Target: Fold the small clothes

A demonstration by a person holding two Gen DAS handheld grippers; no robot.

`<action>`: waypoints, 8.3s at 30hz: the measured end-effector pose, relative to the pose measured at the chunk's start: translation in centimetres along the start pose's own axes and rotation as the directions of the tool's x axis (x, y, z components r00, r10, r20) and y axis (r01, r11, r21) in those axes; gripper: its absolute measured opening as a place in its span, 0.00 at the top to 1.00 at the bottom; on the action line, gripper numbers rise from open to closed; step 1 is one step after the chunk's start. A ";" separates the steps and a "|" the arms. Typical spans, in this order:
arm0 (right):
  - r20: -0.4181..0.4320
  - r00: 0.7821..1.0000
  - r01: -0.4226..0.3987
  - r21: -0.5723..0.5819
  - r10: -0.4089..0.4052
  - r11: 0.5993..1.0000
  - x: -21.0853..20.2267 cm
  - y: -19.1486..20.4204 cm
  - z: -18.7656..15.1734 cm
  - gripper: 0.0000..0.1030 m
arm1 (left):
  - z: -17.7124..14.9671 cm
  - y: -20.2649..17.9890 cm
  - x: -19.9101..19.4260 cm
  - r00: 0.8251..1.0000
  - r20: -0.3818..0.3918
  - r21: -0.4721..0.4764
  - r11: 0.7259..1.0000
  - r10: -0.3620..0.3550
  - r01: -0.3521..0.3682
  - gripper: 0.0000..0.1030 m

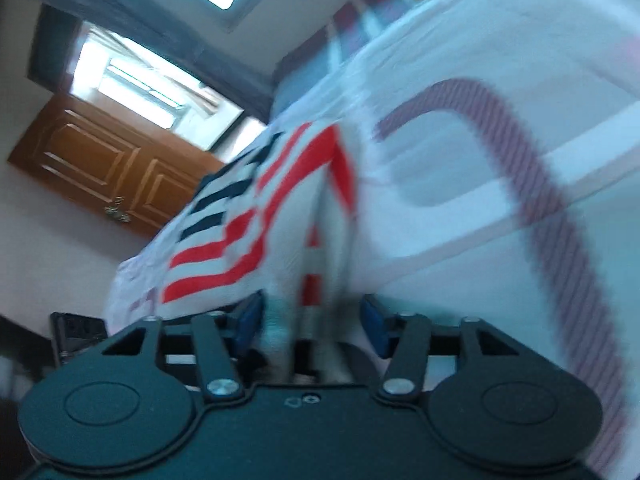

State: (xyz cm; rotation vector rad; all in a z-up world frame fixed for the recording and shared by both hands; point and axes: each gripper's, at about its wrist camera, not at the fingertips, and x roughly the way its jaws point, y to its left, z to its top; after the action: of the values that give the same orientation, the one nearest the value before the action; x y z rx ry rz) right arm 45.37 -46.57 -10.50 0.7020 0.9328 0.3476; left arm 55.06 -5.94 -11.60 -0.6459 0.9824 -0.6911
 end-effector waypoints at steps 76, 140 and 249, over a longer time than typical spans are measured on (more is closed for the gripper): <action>-0.044 0.991 -0.135 -0.433 0.129 0.891 4.4 23.9 -8.1 0.66 | -5.6 -5.3 -24.0 0.933 0.297 0.244 0.928 0.204 -0.281 0.52; 0.036 0.993 0.108 -0.697 -0.116 0.709 7.9 32.5 -27.3 0.44 | -24.3 1.1 -33.7 0.626 0.420 0.033 0.678 0.657 -0.734 0.09; 0.427 0.900 0.365 -0.635 -0.085 0.681 -14.6 38.0 -40.6 0.01 | -40.9 -19.1 -41.7 0.538 0.659 0.120 0.632 0.526 -0.765 0.00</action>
State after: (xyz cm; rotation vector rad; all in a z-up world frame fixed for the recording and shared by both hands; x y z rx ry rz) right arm 4.38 -10.80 8.24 -0.0806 0.4482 0.3019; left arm -1.84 7.17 7.50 -0.0424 0.4139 0.0365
